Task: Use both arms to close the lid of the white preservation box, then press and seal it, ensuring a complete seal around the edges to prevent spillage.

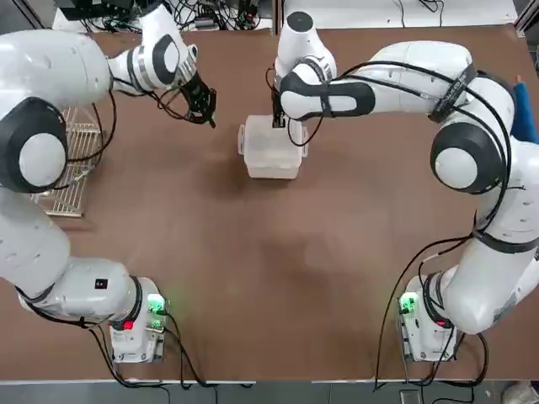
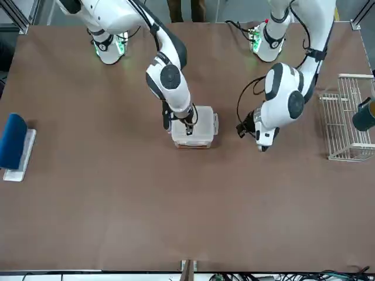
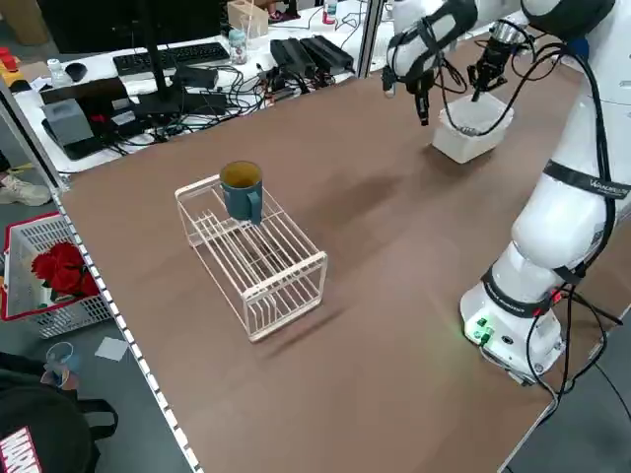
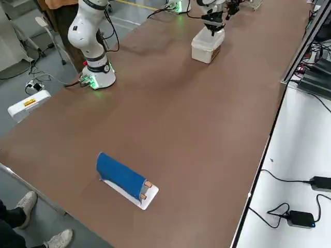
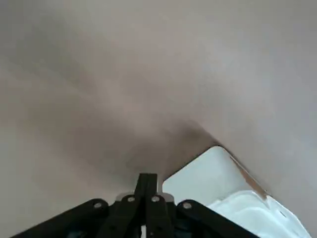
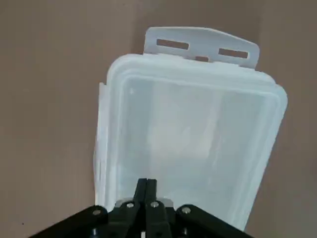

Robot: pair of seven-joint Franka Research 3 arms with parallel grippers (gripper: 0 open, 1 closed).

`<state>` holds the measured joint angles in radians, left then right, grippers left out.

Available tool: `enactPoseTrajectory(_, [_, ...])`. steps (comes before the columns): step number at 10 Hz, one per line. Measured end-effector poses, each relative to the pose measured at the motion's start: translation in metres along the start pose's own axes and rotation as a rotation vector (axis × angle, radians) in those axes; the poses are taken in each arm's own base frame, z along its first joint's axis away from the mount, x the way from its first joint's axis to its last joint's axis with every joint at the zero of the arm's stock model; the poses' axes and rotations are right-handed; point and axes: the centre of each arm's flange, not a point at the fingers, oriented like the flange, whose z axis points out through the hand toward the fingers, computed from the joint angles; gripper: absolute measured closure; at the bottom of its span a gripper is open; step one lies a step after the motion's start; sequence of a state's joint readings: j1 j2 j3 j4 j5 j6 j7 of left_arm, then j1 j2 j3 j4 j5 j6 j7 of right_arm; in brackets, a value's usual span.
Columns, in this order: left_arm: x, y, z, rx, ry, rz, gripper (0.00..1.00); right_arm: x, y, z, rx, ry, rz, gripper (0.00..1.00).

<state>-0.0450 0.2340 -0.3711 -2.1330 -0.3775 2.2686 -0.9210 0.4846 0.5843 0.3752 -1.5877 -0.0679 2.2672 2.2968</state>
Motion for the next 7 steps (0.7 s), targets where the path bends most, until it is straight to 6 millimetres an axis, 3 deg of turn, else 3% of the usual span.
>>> enactPoseTrajectory(7, [-0.046, 0.019, 0.018, -0.044, 0.02, -0.025, 0.99, 0.001, -0.001, 0.008, 0.015, 0.016, -0.015, 0.99])
